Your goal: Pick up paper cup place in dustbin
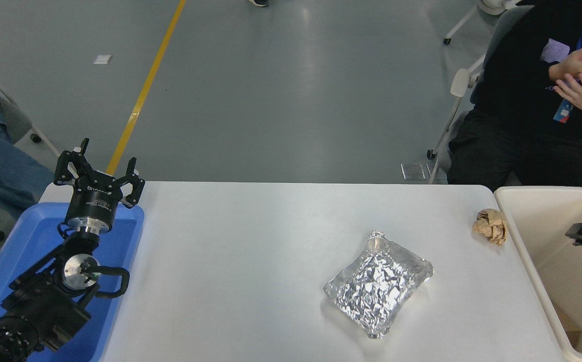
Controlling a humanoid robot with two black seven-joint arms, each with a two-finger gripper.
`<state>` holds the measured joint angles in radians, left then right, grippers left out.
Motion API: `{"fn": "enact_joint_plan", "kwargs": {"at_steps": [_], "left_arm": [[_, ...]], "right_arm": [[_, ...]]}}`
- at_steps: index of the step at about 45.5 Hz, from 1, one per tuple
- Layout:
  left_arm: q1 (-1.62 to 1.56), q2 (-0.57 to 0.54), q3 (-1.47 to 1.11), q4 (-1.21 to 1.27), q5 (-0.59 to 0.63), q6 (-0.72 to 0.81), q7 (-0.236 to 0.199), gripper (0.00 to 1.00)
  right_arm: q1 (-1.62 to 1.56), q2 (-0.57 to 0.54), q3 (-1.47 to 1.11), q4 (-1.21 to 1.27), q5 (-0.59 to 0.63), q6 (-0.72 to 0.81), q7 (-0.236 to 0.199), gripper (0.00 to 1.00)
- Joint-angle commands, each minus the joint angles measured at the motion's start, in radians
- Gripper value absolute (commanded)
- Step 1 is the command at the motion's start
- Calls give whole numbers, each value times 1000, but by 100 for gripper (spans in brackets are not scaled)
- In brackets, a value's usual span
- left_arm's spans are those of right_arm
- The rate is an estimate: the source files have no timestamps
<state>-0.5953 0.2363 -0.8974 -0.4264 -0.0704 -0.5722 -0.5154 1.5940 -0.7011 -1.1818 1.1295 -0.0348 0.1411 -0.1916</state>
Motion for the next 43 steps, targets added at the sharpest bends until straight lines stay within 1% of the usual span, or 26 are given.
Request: {"fn": "enact_joint_plan", "kwargs": {"at_steps": [1,5,15,24,37,43], "left_arm": [[0,0,0,0,0,0,0,99],[0,0,0,0,0,0,0,99],[0,0,0,0,0,0,0,99],[0,0,2,0,0,0,0,99],[0,0,0,0,0,0,0,99],[0,0,0,0,0,0,0,99]], "right_arm": [[377,101,-140,96,-1,449,1,100],[483,156,-142,96,-1,642,1,100],[667,310,-134,119,-1,644,1,100],[780,403,-91,177,1,644,1,100],[802,433,-47,208,1,644,1,100],[813,439,-48,205,26,644,1,100]]}}
